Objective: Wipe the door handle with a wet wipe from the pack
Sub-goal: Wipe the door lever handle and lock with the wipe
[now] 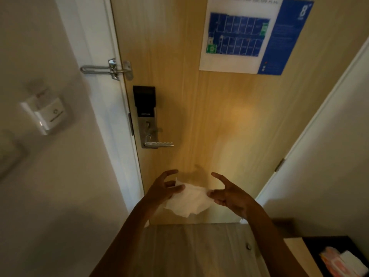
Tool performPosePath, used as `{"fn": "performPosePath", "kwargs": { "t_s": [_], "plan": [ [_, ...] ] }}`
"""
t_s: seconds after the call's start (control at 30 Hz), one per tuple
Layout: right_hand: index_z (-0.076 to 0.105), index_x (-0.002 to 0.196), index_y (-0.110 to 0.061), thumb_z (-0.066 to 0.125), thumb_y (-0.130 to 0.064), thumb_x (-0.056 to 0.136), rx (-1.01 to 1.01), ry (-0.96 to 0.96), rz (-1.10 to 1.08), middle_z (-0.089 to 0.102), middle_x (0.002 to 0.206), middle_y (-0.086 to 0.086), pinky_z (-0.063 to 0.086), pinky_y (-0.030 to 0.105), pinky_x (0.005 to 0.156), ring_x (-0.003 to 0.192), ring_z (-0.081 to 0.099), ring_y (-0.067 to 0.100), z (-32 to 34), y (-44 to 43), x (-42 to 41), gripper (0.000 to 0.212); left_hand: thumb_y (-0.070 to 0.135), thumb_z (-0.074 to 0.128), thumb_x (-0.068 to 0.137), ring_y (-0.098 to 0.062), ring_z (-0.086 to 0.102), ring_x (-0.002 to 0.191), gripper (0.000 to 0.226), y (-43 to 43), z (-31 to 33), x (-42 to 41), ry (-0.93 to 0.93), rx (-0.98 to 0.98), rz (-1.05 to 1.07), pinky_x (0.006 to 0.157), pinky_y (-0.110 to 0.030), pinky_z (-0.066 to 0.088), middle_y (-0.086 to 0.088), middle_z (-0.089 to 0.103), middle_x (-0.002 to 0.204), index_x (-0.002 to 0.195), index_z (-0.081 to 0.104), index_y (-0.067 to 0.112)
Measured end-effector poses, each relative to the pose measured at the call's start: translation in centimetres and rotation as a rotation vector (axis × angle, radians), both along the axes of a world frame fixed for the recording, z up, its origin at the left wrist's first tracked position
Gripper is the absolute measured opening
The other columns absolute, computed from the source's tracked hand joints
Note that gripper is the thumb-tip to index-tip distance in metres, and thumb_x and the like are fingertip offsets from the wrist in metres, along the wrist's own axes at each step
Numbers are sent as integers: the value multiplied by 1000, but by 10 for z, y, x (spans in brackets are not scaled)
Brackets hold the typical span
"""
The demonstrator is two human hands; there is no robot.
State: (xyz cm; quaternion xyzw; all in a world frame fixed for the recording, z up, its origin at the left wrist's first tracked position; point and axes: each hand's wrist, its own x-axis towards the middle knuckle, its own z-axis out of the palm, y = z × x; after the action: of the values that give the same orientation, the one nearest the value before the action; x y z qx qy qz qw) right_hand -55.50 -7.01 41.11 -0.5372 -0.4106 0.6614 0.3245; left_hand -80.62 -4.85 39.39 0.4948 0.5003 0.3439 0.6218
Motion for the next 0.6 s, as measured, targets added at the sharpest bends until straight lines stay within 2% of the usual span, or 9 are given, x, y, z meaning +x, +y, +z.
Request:
{"fn": "performPosePath", "kwargs": {
  "t_s": [0.07,0.17,0.27,0.33,0.47,0.6],
  "plan": [
    [45,131,-38,77,-6,77,1,-55,35,69,95,15,52,31,80,74,65,13,-4,1,-4,70,23,77,78,-25,64,105,60,-3,-2,-7,-3,17,11,87,-39,58,-4,66,116,129,48,32],
    [49,133,-32,78,-11,76,17,-99,-10,68,111,16,53,36,88,100,65,25,-6,1,-13,67,22,77,79,-23,65,101,54,-4,-8,-15,29,45,62,85,-37,59,-4,67,112,126,52,30],
    [53,130,-25,72,-10,82,37,-79,-64,67,112,15,55,31,82,103,65,25,-10,3,-22,54,18,76,80,-21,67,96,46,-3,-12,-21,45,91,68,73,-25,58,-4,67,106,119,55,29],
    [56,127,-26,69,-10,85,57,-69,-61,68,111,14,55,33,84,103,66,26,-11,4,-26,47,15,74,82,-22,67,96,39,-3,-14,-22,80,128,68,72,-25,59,-6,68,104,114,58,28],
    [63,119,-25,66,-7,87,107,-96,-19,69,110,12,54,27,77,102,66,24,-10,7,-28,37,12,77,79,-24,69,98,36,-3,-21,-28,105,126,-35,79,-32,60,-9,68,107,111,64,20],
    [68,115,-19,70,-2,81,147,-87,64,70,108,16,52,29,82,104,65,27,-8,12,-32,39,11,81,74,-13,68,90,43,-3,-16,-39,291,206,-148,77,-20,58,1,68,99,113,64,11]
  ]
}}
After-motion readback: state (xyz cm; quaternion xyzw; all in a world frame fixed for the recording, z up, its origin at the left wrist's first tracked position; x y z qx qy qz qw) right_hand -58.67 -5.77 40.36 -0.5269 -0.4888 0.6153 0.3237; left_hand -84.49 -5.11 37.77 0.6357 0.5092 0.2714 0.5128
